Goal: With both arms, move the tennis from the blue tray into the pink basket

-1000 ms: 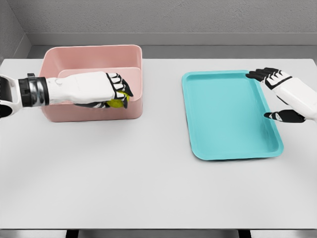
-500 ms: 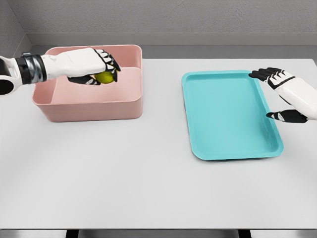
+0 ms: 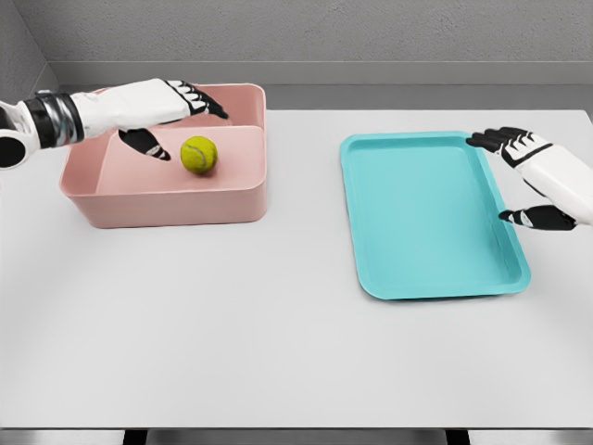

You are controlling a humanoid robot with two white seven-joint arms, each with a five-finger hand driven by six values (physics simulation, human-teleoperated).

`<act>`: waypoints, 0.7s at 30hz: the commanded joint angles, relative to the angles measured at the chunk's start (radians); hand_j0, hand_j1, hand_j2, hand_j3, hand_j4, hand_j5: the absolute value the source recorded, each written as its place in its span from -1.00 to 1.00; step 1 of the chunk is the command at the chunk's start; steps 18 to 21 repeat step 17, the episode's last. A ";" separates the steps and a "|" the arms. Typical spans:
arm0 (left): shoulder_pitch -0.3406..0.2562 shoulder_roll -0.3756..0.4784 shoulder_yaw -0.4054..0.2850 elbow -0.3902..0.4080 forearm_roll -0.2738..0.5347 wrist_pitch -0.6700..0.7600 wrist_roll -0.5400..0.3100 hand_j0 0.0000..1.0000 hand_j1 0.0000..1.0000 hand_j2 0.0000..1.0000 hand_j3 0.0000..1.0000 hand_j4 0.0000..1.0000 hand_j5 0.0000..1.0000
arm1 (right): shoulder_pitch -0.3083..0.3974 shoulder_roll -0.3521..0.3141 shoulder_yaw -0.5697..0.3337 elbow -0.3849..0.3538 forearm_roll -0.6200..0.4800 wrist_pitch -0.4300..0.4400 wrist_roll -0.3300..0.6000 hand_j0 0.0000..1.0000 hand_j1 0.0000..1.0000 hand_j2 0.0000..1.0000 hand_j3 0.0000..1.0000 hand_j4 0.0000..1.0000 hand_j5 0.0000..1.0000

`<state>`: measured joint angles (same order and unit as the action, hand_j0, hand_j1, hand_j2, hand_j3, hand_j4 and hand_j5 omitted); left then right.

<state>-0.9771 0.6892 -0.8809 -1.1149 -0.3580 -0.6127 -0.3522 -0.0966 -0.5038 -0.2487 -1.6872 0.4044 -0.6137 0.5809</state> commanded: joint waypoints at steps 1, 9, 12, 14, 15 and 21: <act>0.000 0.046 0.007 -0.002 0.065 0.002 0.001 1.00 1.00 1.00 1.00 1.00 1.00 | 0.002 0.001 0.000 -0.003 -0.009 0.003 -0.001 1.00 1.00 1.00 1.00 1.00 1.00; 0.048 0.208 0.033 0.000 0.209 0.002 0.001 1.00 1.00 1.00 1.00 1.00 1.00 | 0.000 0.001 -0.001 -0.002 -0.007 0.003 -0.001 1.00 1.00 1.00 1.00 1.00 1.00; 0.075 0.251 0.069 0.004 0.214 0.002 0.001 1.00 1.00 1.00 1.00 1.00 1.00 | 0.002 -0.001 -0.001 0.000 -0.007 0.003 -0.001 1.00 1.00 1.00 1.00 1.00 1.00; 0.087 0.303 0.086 0.004 0.226 0.002 0.001 1.00 1.00 1.00 1.00 1.00 1.00 | 0.002 -0.001 -0.001 0.001 -0.007 0.003 -0.001 1.00 1.00 1.00 1.00 1.00 1.00; 0.095 0.320 0.088 0.009 0.246 0.002 0.001 1.00 1.00 1.00 1.00 1.00 1.00 | 0.002 -0.001 -0.001 0.001 -0.007 0.003 -0.001 1.00 1.00 1.00 1.00 1.00 1.00; 0.098 0.325 0.096 0.009 0.249 0.002 0.001 1.00 1.00 1.00 1.00 1.00 1.00 | 0.002 -0.001 -0.001 0.001 -0.007 0.003 -0.001 1.00 1.00 1.00 1.00 1.00 1.00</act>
